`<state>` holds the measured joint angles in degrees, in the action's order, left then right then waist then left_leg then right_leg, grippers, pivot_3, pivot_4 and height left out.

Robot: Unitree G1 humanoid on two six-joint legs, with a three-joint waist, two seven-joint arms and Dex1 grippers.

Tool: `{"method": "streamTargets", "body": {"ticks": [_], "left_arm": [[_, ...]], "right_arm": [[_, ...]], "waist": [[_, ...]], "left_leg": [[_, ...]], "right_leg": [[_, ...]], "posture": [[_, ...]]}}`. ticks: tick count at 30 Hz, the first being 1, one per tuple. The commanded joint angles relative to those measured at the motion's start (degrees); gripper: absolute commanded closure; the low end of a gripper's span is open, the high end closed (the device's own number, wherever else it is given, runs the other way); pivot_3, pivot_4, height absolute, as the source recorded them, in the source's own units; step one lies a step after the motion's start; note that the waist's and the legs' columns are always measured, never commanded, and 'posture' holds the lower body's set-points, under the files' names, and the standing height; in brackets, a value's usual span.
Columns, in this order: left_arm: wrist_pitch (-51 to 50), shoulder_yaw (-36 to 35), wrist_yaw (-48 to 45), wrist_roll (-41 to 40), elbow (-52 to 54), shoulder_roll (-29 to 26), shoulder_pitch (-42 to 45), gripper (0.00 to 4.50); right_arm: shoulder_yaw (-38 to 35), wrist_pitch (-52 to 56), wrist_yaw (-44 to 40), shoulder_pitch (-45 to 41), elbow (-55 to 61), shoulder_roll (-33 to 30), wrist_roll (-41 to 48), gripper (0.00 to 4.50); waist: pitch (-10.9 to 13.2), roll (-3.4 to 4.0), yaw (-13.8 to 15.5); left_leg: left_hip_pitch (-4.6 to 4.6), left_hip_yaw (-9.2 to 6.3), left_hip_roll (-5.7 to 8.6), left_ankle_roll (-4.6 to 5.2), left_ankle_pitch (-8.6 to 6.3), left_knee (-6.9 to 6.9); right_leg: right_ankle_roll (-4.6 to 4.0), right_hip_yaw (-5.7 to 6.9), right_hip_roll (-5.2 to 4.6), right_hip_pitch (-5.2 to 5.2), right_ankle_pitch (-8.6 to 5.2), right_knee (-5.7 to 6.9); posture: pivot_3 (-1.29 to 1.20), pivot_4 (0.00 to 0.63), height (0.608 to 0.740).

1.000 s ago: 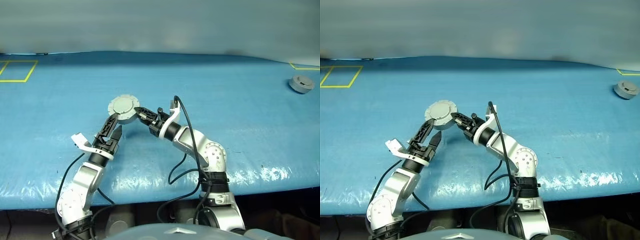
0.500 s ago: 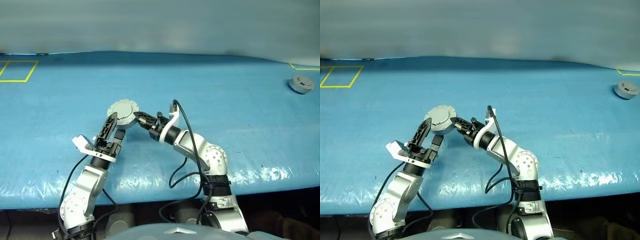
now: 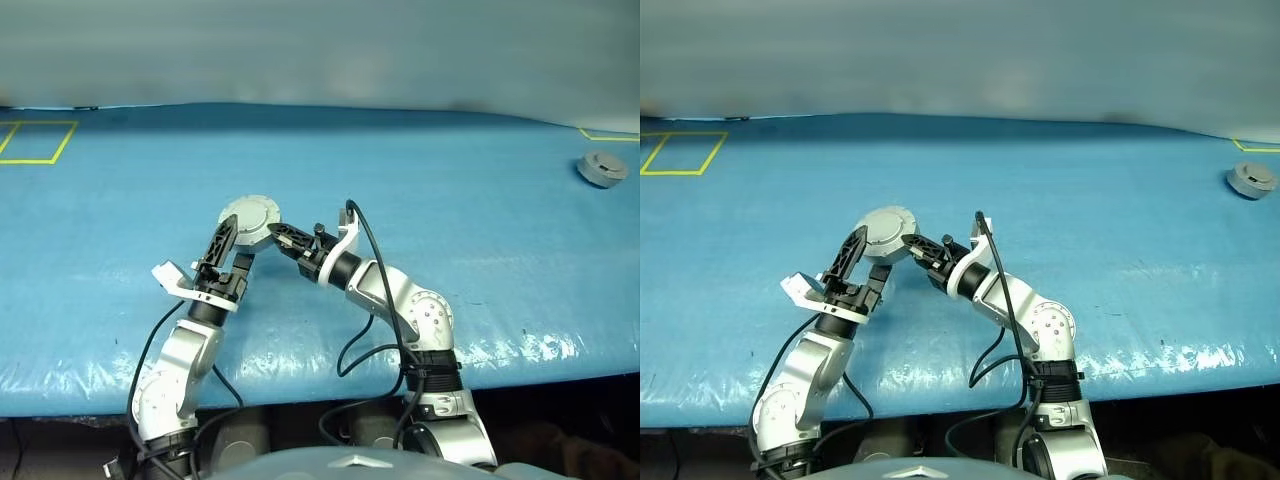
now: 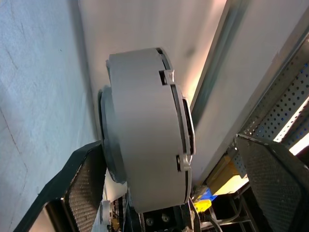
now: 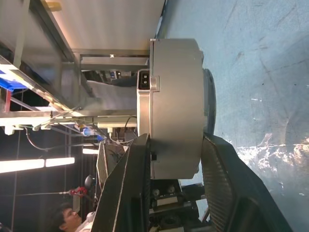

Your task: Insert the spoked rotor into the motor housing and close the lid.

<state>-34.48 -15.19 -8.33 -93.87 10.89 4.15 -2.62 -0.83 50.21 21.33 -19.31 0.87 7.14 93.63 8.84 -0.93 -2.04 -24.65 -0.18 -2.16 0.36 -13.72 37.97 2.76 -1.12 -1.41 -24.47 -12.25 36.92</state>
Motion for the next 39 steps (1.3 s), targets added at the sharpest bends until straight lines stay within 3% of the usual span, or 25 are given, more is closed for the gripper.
{"method": "streamTargets", "body": {"ticks": [1, 2, 5, 10, 24, 39], "left_arm": [[0.22, 1.21, 1.67, 0.4, -0.11, 1.16, 2.27, 0.0], [0.3, 1.24, 2.83, 0.35, -0.56, 1.34, 2.61, 0.0], [-0.08, 1.39, 4.8, 0.24, -1.7, 1.53, 3.16, 0.6], [1.0, 1.08, 8.6, 0.79, -3.4, 2.05, 4.1, 2.19], [2.61, 1.15, 8.5, 4.68, -1.94, 1.72, 4.82, 2.21], [8.33, 2.03, 14.99, 8.68, 4.56, 3.17, 10.15, 2.21]], "right_arm": [[3.32, 0.36, -1.65, 4.66, 2.9, 5.24, 2.33, 3.35], [3.3, 0.35, -1.73, 4.67, 2.97, 5.16, 2.31, 3.35], [3.36, 0.16, -1.92, 4.75, 3.1, 4.98, 2.4, 3.35], [3.86, -0.14, -2.3, 4.87, 3.45, 4.79, 2.63, 3.35], [4.73, -1.4, -4.15, 4.27, 3.72, 3.63, 2.32, 3.35], [4.99, -3.39, -6.07, 3.05, 3.42, 2.5, 0.36, 3.35]], "waist": [[0.0, 0.0, -0.01], [0.0, 0.0, 0.0], [0.0, 0.0, 0.01], [0.0, 0.0, 0.02], [0.0, 0.0, 0.03], [-0.01, 0.0, 0.19]], "left_leg": [[0.0, 0.0, 0.0, 0.0, 0.0, -0.01], [0.0, -0.01, 0.0, 0.0, 0.0, -0.01], [0.0, -0.01, 0.0, 0.0, 0.0, -0.01], [0.0, -0.01, -0.01, 0.0, 0.0, 0.0], [0.01, 0.0, 0.0, 0.0, 0.0, 0.01], [0.01, 0.0, 0.0, 0.0, 0.01, 0.04]], "right_leg": [[0.0, 0.0, 0.0, 0.0, 0.0, 0.0], [0.0, 0.0, 0.0, 0.0, 0.0, 0.0], [0.0, 0.0, 0.01, 0.0, 0.0, 0.0], [0.01, -0.01, 0.01, 0.0, 0.01, 0.02], [0.01, -0.02, 0.01, 0.0, 0.02, 0.02], [-0.03, -0.03, 0.01, 0.02, 0.1, 0.02]], "posture": [[0.0, 0.15, 0.74], [0.0, 0.15, 0.74], [0.0, 0.15, 0.74], [0.0, 0.15, 0.74], [0.0, 0.15, 0.74], [0.0, 0.15, 0.74]]}}
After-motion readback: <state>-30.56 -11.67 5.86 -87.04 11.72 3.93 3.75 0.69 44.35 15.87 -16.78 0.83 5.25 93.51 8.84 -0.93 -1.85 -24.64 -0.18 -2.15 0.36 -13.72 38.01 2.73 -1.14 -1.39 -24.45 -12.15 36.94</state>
